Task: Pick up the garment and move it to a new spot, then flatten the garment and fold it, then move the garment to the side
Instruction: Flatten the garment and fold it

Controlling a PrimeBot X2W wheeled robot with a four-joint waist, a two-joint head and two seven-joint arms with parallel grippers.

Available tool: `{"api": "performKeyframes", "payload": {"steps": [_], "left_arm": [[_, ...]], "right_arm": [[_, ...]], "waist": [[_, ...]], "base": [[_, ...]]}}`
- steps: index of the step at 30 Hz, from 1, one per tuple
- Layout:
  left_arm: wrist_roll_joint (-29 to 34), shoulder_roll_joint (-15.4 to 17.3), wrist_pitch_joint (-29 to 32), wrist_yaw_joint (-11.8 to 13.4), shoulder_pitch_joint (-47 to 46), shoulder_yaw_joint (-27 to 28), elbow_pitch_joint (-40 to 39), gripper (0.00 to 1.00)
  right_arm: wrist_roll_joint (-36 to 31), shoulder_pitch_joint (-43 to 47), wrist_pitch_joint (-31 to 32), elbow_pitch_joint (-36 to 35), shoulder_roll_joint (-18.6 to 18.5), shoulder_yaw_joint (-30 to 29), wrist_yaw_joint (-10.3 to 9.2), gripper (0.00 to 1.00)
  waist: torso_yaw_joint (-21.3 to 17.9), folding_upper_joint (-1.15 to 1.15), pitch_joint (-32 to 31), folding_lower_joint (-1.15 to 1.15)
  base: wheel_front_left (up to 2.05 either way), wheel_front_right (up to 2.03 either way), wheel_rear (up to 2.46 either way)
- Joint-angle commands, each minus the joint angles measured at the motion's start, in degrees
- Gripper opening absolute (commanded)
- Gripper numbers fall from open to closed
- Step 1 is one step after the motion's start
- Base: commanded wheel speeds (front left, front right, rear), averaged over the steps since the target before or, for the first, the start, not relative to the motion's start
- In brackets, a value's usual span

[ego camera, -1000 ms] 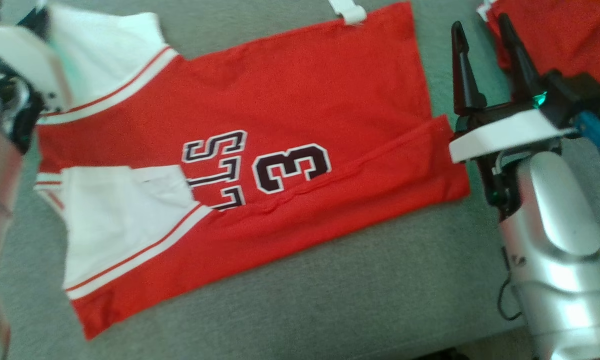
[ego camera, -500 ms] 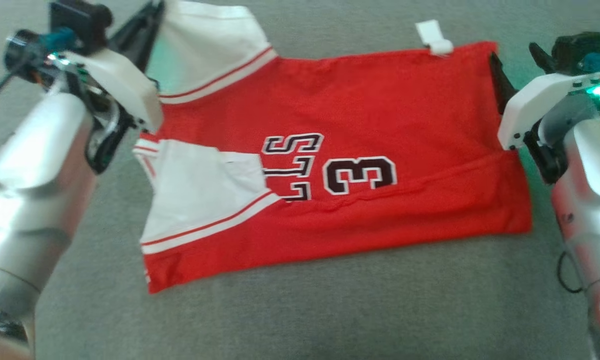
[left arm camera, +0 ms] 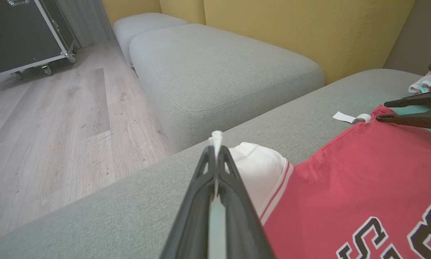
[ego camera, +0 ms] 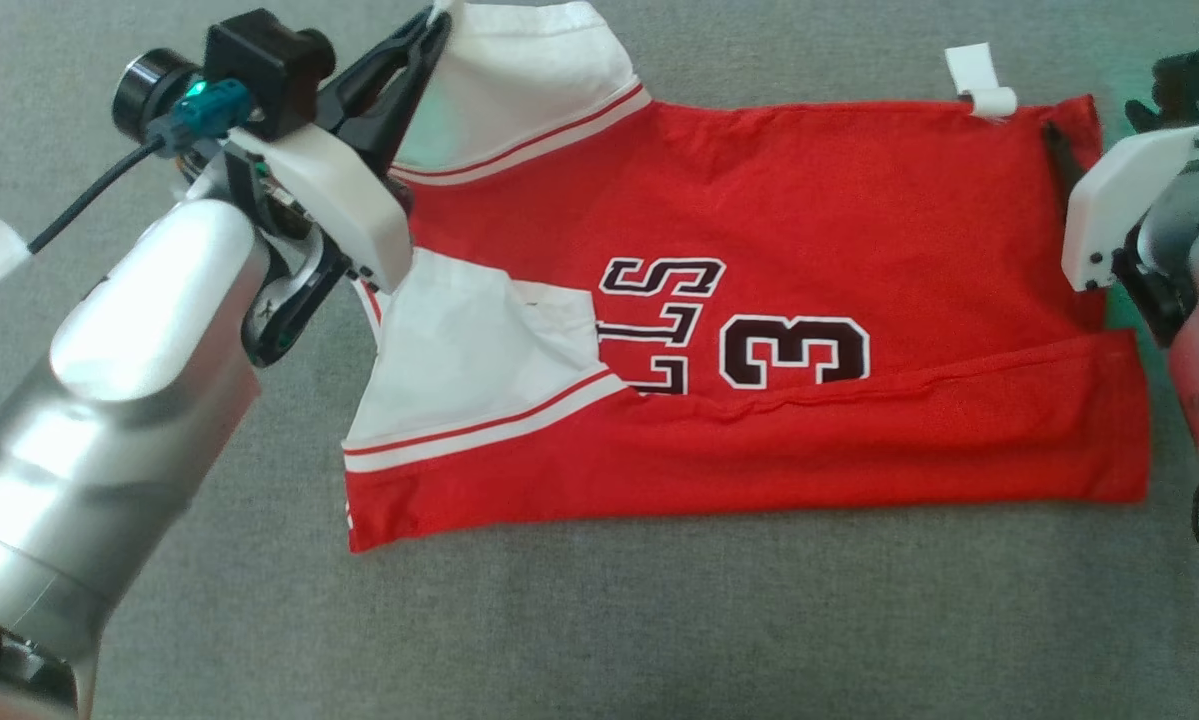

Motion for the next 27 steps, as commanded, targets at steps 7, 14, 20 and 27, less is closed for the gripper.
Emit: {"api": "performKeyframes", "payload": {"steps": [7,14,20,27], "left_arm": [[0.2,2.4,0.8,1.0,-3.6,1.7,-2.6,0.00],[0.0,3.5,-0.9,2.4,-4.2,3.1,0.0,0.00],[0.3,4.2,-3.6,3.8,-5.9,4.8,3.5,0.00],[3.1,3.4,-9.1,5.5,-11.0,5.2,10.2,0.00]], "right_arm": [[5.3,-3.4,4.6,1.3,-0.8,7.2,-0.04,0.00],[10.2,-6.4,-1.1,-0.4,-1.3,8.7,-0.04,0.00],[13.6,-8.8,-6.3,-1.2,-0.2,8.2,-0.04,0.00],[16.4,-12.3,-13.5,-1.1,0.8,7.8,-0.04,0.00]], "waist": [[0.5,0.00,2.0,-0.01],[-1.5,0.00,1.8,-0.01],[-3.2,0.00,1.8,-0.01],[-4.5,0.00,2.5,-0.01]], "base": [[0.00,0.00,0.00],[0.00,0.00,0.00],[0.00,0.00,0.00],[0.00,0.00,0.00]]}}
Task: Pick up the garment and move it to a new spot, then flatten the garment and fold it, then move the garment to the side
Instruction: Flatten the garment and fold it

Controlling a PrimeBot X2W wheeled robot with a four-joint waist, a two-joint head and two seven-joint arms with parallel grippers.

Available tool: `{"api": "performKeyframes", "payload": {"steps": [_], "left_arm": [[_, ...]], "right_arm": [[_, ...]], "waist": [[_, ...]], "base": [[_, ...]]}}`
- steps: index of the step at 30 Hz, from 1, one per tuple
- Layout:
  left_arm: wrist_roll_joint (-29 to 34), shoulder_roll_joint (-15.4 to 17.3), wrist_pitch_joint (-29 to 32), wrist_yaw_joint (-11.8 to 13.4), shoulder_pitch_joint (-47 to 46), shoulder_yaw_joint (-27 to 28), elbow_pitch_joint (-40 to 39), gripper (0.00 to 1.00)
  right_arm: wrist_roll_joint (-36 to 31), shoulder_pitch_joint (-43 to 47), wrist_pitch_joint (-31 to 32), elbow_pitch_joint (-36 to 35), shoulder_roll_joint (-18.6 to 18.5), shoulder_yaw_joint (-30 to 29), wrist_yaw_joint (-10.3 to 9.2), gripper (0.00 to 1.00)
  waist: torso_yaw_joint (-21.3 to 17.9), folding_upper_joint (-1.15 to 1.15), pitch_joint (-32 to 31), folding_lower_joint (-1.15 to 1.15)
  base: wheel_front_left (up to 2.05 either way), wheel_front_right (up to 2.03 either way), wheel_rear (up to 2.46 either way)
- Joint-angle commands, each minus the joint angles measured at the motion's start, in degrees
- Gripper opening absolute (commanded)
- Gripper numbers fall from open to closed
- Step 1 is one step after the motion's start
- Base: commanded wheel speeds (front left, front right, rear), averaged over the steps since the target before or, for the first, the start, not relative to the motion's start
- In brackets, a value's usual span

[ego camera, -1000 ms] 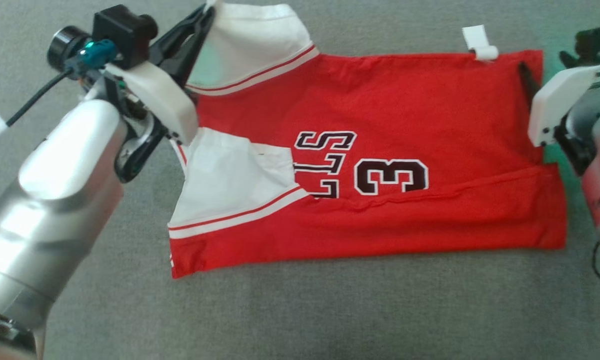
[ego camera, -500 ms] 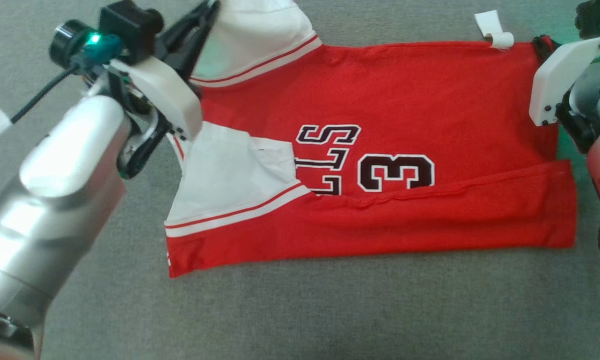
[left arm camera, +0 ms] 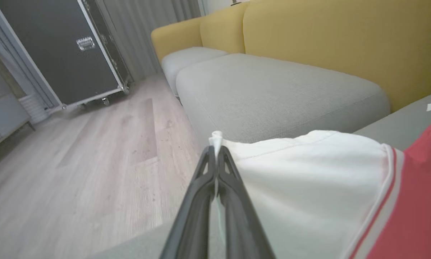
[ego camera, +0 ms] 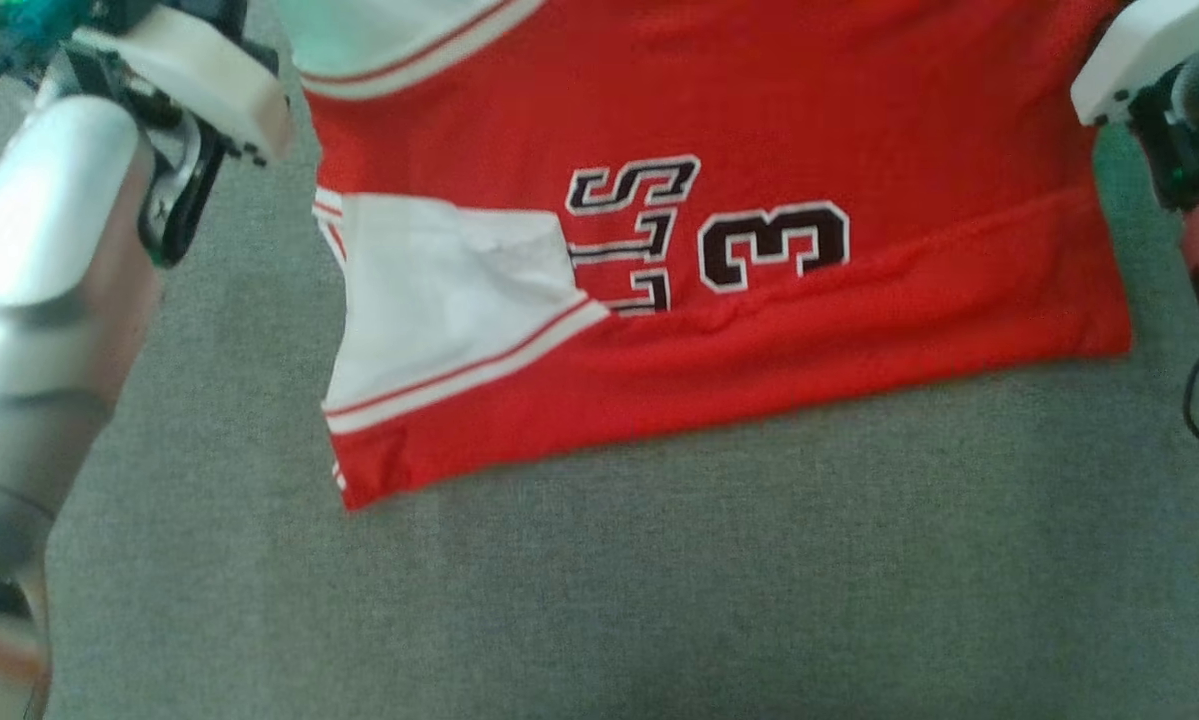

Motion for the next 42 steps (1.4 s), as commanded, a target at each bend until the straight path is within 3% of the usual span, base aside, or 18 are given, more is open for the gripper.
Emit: {"api": "performKeyframes", "payload": {"steps": [1,11,22,30,35,42], "left_arm": [[0.5,2.0,-1.0,0.5,-3.7,2.2,-0.4,0.00],[3.3,-2.2,-6.8,0.4,-8.5,2.3,8.0,0.00],[-1.4,-2.7,-6.6,-5.2,-0.8,1.2,10.0,0.00],[-9.5,2.2,2.3,-5.5,6.4,-5.4,1.3,0.00],[-16.4,7.9,11.4,-5.6,11.3,-10.8,-8.3,0.00],[-21.0,14.3,18.8,-5.6,16.4,-15.6,-17.7,0.00]], "right_arm": [[0.5,-1.2,-1.1,-1.3,0.4,0.0,-0.04,0.00],[3.3,-2.6,-6.5,0.7,0.9,0.9,-0.04,0.00],[8.5,3.6,-4.2,0.6,-0.4,6.2,-0.04,0.00],[13.2,10.1,0.9,-1.5,-3.5,11.8,-0.04,0.00],[17.3,14.4,6.8,-3.8,-6.0,15.9,-0.04,0.00],[21.2,17.8,13.7,-7.7,-10.3,22.1,-0.04,0.00]], "waist": [[0.0,0.00,0.1,-0.01],[0.5,0.00,-0.3,-0.01],[2.3,0.00,-5.1,-0.01],[2.9,0.00,-9.7,-0.01],[2.8,0.00,-12.0,-0.01],[2.2,0.00,-13.6,-0.01]], "base": [[0.00,0.00,0.00],[0.00,0.00,0.00],[0.00,0.00,0.00],[0.00,0.00,0.00],[0.00,0.00,0.00],[0.00,0.00,0.00]]}}
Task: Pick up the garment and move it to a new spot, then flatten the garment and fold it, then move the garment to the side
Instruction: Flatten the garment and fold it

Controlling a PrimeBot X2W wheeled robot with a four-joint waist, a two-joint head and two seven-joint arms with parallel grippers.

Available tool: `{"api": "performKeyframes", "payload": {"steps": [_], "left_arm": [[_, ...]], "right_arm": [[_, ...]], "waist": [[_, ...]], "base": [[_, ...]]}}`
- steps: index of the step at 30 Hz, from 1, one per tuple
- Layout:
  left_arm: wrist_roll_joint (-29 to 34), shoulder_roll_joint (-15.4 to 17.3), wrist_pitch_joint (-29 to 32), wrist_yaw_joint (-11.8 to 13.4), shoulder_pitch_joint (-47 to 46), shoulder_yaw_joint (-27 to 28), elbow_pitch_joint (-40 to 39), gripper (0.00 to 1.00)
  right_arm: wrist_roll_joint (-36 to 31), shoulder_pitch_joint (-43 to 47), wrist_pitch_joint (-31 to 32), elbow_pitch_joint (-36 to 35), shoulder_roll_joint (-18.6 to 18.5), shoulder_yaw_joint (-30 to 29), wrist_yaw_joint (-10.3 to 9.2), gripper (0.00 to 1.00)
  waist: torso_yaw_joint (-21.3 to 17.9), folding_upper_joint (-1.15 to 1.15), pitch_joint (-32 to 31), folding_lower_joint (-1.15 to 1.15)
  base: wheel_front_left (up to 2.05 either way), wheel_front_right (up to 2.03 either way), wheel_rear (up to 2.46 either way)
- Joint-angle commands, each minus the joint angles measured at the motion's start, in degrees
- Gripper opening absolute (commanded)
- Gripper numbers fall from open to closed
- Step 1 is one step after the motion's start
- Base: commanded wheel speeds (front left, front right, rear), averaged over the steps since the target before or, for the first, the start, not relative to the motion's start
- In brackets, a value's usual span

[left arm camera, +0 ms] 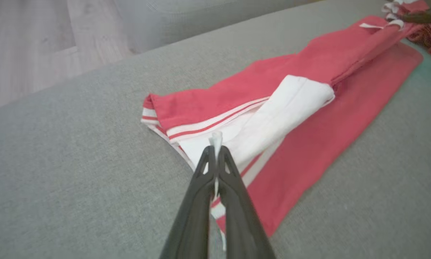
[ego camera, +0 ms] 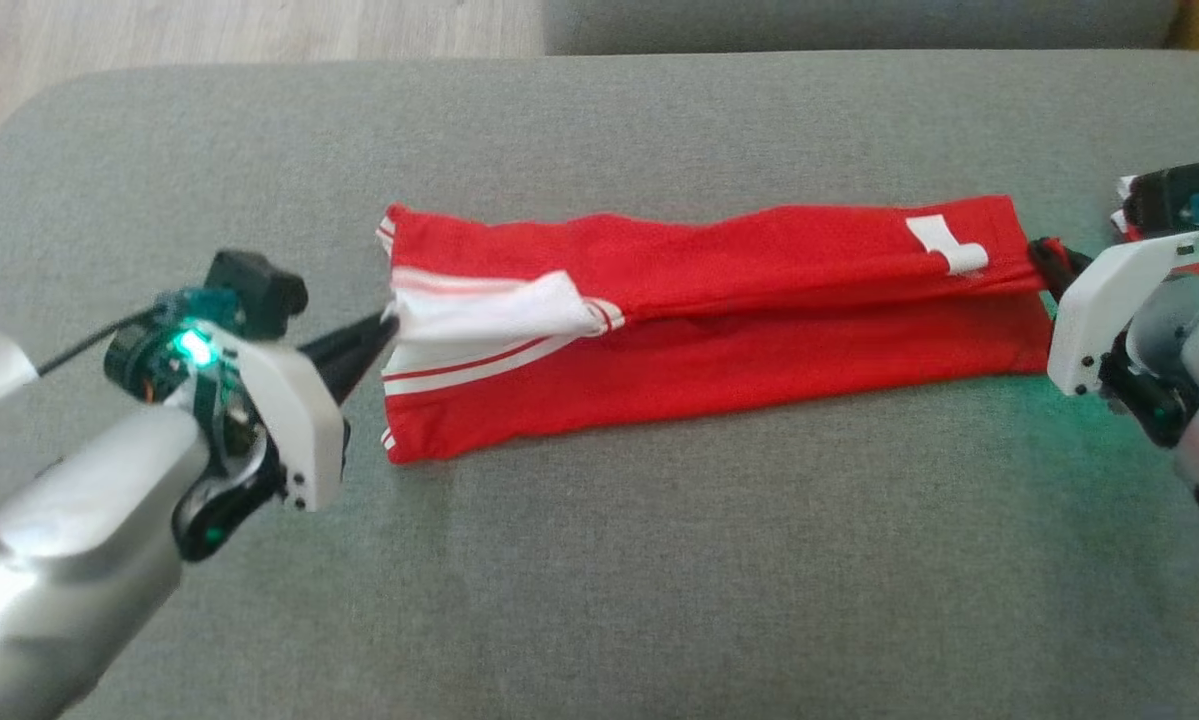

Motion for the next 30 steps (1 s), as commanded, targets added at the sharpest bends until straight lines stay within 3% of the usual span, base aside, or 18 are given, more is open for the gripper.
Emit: {"api": "performKeyframes", "payload": {"steps": [1,10,19,20,21,22,26,30], "left_arm": [[-0.2,3.2,0.5,0.1,-2.1,2.1,-1.5,0.00],[-3.5,6.2,7.2,0.8,0.6,0.3,-5.8,0.00],[-4.3,7.2,9.1,2.1,2.0,-0.4,-8.2,0.00],[-4.2,7.2,8.6,2.5,2.1,-0.3,-8.3,0.00],[-3.8,7.2,8.1,2.9,2.2,-0.2,-8.3,0.37],[-3.4,7.2,7.6,3.2,2.2,-0.2,-8.3,0.99],[-2.1,6.3,3.1,5.5,2.0,1.4,-7.7,1.00],[-1.2,3.9,-6.7,9.0,1.9,5.5,-6.1,1.00]], "right_arm": [[0.8,0.2,0.6,-1.7,-1.7,0.9,-0.04,0.00],[5.1,0.4,7.1,-6.0,-5.1,7.2,-0.04,0.00],[9.2,0.2,10.9,-8.4,-5.9,11.4,-0.04,0.00],[9.5,0.1,10.6,-8.5,-6.0,11.6,-0.04,0.35],[10.2,0.1,10.9,-8.4,-5.9,11.6,-0.04,1.00],[10.8,0.0,11.2,-8.2,-5.8,11.7,-0.04,1.00],[12.3,-1.0,9.2,-7.9,-5.4,11.2,-0.04,1.00],[14.0,-2.2,3.7,-7.2,-4.1,8.9,-0.04,1.00]], "waist": [[-0.2,0.00,-0.2,0.01],[-1.6,0.00,-0.4,0.01],[-2.8,0.00,-0.6,0.01],[-2.9,0.00,-0.6,0.01],[-3.1,0.00,-0.6,0.01],[-3.2,0.00,-0.7,0.01],[-3.6,0.00,-1.3,0.01],[-4.1,0.00,-2.6,0.01]], "base": [[0.00,0.00,0.00],[0.00,0.00,0.00],[0.00,0.00,0.00],[0.00,0.00,0.00],[0.00,0.00,0.00],[0.00,0.00,0.00],[0.00,0.00,0.00],[0.00,0.00,0.00]]}}
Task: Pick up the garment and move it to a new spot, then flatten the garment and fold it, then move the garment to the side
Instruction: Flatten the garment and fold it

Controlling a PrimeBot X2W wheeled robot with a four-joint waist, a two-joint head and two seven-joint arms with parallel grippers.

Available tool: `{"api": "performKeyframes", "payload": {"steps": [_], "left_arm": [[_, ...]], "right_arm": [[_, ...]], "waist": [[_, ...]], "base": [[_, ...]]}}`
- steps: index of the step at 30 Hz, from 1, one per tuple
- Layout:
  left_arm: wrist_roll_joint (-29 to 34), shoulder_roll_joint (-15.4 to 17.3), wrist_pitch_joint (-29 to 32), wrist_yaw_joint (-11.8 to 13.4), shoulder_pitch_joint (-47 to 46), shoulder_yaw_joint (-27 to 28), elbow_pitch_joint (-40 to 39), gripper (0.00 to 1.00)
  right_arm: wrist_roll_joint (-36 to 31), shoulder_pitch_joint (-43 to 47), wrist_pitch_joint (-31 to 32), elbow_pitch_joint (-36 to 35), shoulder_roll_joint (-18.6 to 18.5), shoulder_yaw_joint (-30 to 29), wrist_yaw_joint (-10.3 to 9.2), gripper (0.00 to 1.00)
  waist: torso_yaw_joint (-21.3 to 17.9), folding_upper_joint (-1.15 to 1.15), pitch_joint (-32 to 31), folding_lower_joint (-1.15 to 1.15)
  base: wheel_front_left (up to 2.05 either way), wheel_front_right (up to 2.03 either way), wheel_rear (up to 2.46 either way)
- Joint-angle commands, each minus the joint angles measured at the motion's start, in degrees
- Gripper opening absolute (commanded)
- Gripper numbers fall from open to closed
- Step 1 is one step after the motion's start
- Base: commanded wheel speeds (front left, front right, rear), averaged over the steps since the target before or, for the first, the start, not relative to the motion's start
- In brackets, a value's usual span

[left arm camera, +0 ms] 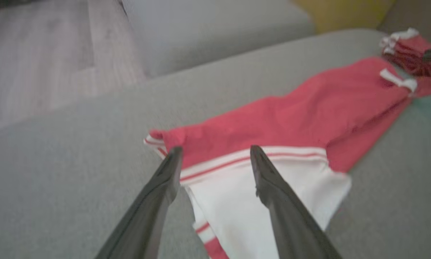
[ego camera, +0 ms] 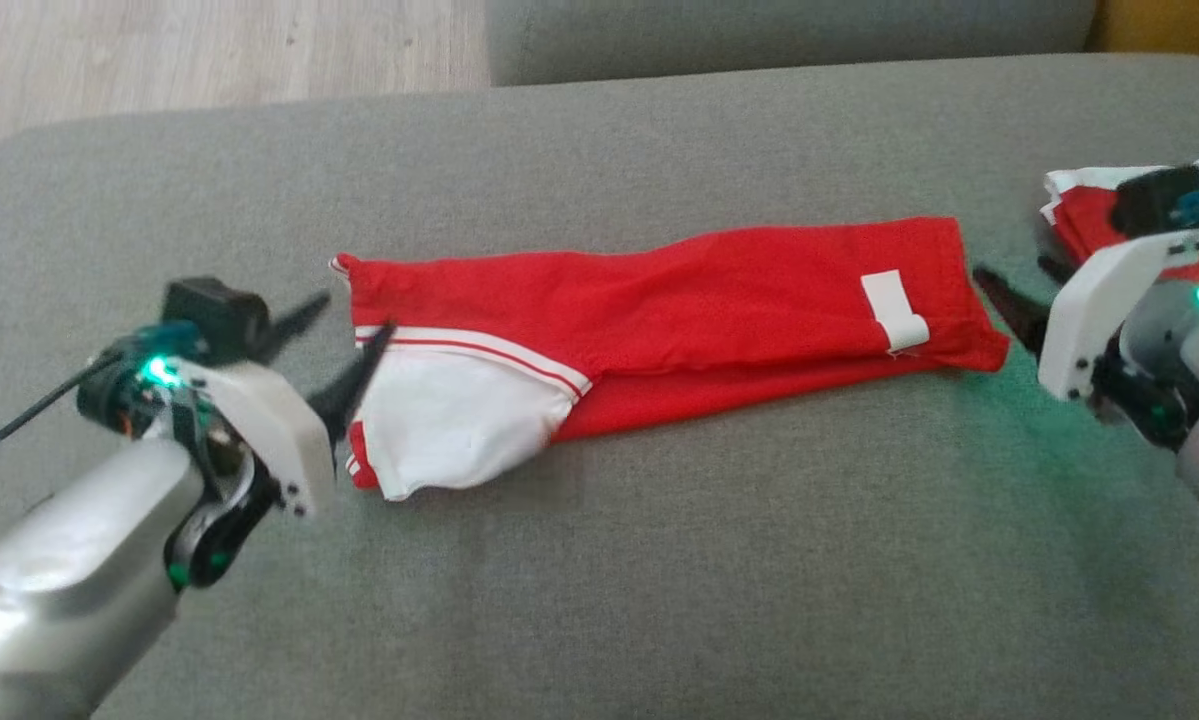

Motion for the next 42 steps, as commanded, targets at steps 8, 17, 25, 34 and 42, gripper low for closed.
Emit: {"api": "performKeyframes", "payload": {"steps": [8,17,25,34,42], "left_arm": [[0.7,-1.8,-17.5,5.0,0.0,10.0,1.5,1.00],[9.5,-8.4,-20.1,10.1,10.4,25.5,-4.2,1.00],[21.7,-18.6,-20.1,6.5,24.3,38.7,-6.1,1.00],[33.2,-28.9,-20.1,0.7,32.9,50.4,-5.5,1.00],[39.0,-32.4,-20.1,-4.5,32.1,55.5,-5.0,1.00]], "right_arm": [[-0.8,-2.4,-17.4,-0.1,4.2,-4.0,-0.04,1.00],[-10.9,-0.5,-27.2,0.0,10.5,-13.8,-0.04,1.00],[-34.6,18.0,-27.3,-16.0,19.9,-40.8,-0.04,1.00],[-47.8,33.5,-27.3,-27.5,28.3,-52.1,-0.04,1.00],[-51.7,31.2,-27.3,-25.0,28.8,-54.9,-0.04,1.00]], "waist": [[-1.5,0.00,-4.0,0.00],[-2.2,0.00,-6.0,0.00],[-2.6,0.00,-6.3,0.00],[-2.4,0.00,-5.6,0.00],[-1.5,0.00,-2.7,0.00]], "base": [[0.00,0.00,0.00],[0.00,0.00,0.00],[0.00,0.00,0.00],[0.00,0.00,0.00],[0.00,0.00,0.00]]}}
